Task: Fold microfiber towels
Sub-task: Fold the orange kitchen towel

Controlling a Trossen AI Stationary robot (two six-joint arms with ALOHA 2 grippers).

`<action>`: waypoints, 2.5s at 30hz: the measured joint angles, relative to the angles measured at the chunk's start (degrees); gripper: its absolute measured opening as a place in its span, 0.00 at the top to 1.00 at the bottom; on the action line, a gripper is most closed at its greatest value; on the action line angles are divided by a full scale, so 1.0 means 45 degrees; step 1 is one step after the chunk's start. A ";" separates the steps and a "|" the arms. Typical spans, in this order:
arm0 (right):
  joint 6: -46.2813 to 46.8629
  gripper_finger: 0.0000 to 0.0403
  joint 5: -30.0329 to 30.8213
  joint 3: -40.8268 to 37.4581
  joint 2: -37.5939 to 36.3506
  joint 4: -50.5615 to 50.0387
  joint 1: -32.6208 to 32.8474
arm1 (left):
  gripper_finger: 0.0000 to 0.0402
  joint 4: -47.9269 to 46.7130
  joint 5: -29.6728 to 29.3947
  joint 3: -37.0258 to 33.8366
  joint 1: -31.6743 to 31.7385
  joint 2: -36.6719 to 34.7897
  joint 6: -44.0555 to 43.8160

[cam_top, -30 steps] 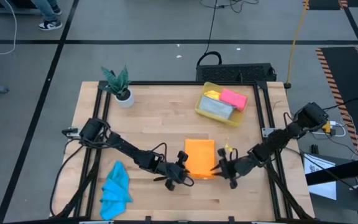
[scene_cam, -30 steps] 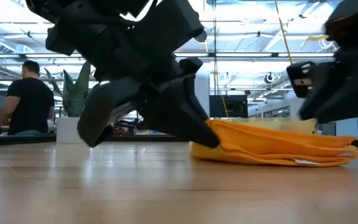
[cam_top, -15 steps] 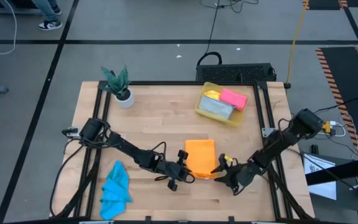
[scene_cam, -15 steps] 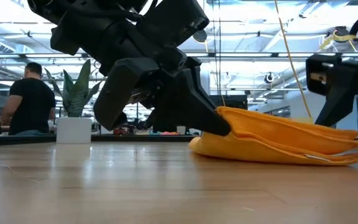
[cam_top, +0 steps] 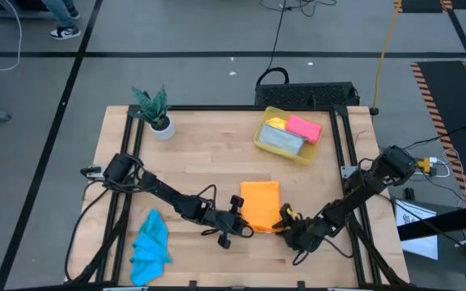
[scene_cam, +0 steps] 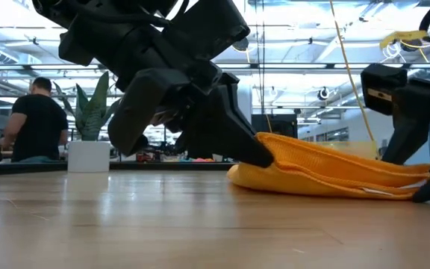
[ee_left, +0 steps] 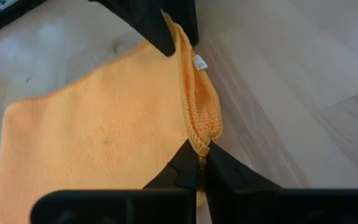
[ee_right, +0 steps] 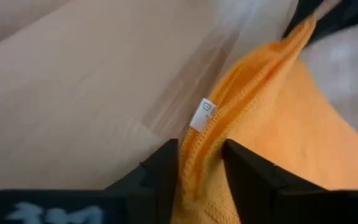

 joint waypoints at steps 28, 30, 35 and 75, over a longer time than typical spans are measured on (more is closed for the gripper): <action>0.6199 0.99 -0.4495 -0.0063 -0.4073 0.2632 0.0306 | 0.98 0.2128 0.0091 0.0015 -0.1531 -0.0301 -0.1342; 0.6663 0.99 -0.4629 -0.0063 -0.4292 0.2301 0.0295 | 0.95 0.2139 0.0094 0.0015 -0.1536 -0.0347 -0.1661; 0.7736 0.99 -0.4707 -0.0058 -0.4549 0.1038 -0.0165 | 0.96 0.2203 0.0194 0.0010 -0.1171 -0.0408 -0.2381; 1.1502 0.99 -0.5859 -0.0039 -0.3996 0.1826 0.0661 | 0.97 0.3677 0.2456 0.0015 -0.0256 -0.0272 -0.3463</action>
